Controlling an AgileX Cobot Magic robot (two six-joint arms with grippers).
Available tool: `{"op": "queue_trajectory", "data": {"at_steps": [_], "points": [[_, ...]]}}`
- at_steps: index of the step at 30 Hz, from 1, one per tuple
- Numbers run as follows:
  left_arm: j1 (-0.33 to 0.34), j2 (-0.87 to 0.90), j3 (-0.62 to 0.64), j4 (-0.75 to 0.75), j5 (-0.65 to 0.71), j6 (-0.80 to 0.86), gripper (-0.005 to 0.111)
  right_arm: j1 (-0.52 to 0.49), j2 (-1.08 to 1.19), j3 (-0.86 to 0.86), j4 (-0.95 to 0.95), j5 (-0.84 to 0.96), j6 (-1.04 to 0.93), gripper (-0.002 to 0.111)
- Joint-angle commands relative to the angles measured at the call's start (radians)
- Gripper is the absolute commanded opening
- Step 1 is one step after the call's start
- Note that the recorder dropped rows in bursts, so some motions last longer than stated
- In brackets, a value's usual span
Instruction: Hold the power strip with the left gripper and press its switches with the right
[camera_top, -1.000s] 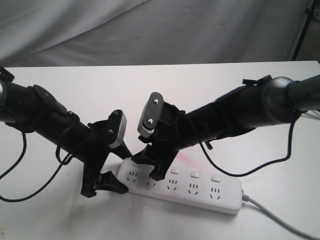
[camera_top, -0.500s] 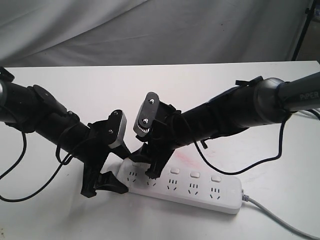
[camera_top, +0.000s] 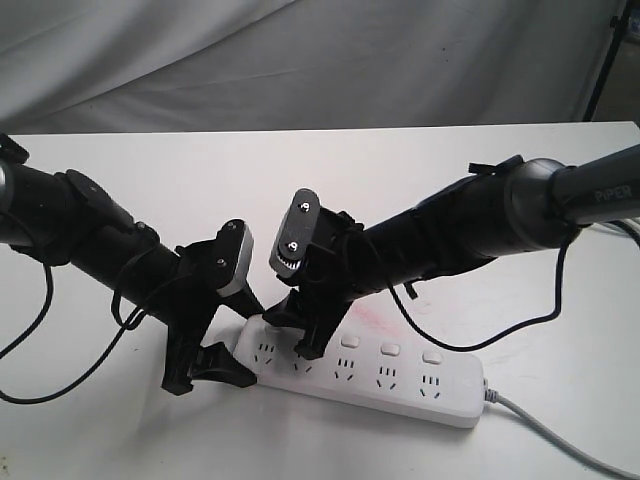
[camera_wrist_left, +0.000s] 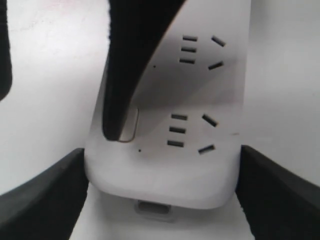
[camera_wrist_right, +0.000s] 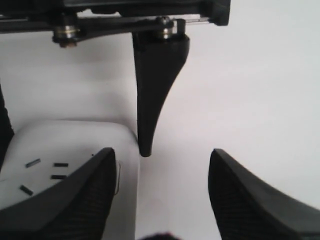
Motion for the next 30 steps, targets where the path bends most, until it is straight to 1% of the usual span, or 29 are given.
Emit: {"op": "queue_trajectory", "data": {"at_steps": [1,20,30], "points": [[-0.006,0.001,-0.003,-0.012,-0.002,0.001,0.072,0.003,0.011,-0.006,-0.015,-0.005,-0.012,0.051],[-0.006,0.001,-0.003,-0.012,0.001,0.001,0.072,0.003,0.045,-0.006,-0.055,0.003,-0.012,0.051],[-0.006,0.001,-0.003,-0.012,0.001,0.001,0.072,0.003,0.065,-0.006,-0.064,-0.03,-0.01,0.051]]}}
